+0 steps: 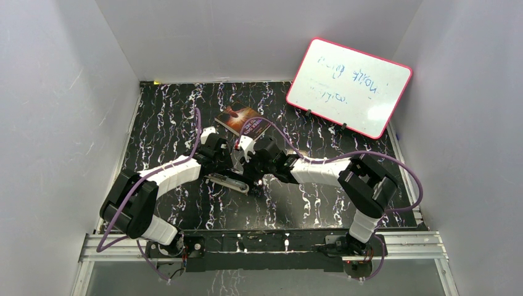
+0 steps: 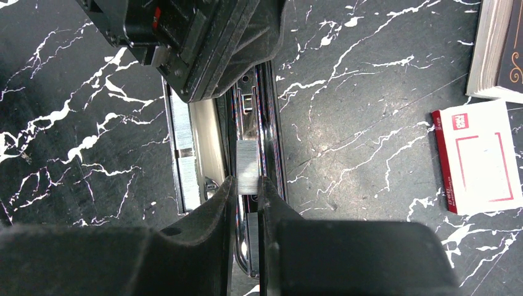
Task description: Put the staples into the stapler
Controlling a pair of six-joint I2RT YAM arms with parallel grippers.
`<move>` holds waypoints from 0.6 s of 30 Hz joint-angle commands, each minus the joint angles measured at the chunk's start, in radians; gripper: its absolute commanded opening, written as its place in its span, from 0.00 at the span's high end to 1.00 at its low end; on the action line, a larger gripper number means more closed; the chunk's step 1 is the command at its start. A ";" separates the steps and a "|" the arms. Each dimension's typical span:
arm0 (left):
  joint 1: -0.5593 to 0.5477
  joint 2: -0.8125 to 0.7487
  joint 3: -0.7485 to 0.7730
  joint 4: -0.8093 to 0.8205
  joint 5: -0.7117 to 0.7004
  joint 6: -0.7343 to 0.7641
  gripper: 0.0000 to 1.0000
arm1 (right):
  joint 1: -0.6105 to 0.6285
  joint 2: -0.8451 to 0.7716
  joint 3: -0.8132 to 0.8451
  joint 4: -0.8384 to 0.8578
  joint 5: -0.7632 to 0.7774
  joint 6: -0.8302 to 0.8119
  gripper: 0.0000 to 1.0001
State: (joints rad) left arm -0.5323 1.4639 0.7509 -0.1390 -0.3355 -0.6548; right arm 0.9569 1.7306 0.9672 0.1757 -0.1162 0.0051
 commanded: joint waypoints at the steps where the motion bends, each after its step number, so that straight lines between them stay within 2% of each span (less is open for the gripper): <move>1: -0.004 -0.025 0.007 -0.059 -0.028 0.012 0.33 | -0.002 -0.047 0.009 0.069 -0.007 0.010 1.00; 18: -0.004 -0.025 0.012 -0.058 -0.028 0.013 0.32 | -0.001 -0.021 0.023 0.043 0.010 0.016 1.00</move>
State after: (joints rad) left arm -0.5323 1.4639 0.7509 -0.1390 -0.3367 -0.6544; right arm 0.9565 1.7271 0.9668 0.1886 -0.1078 0.0132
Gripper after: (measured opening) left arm 0.675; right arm 0.215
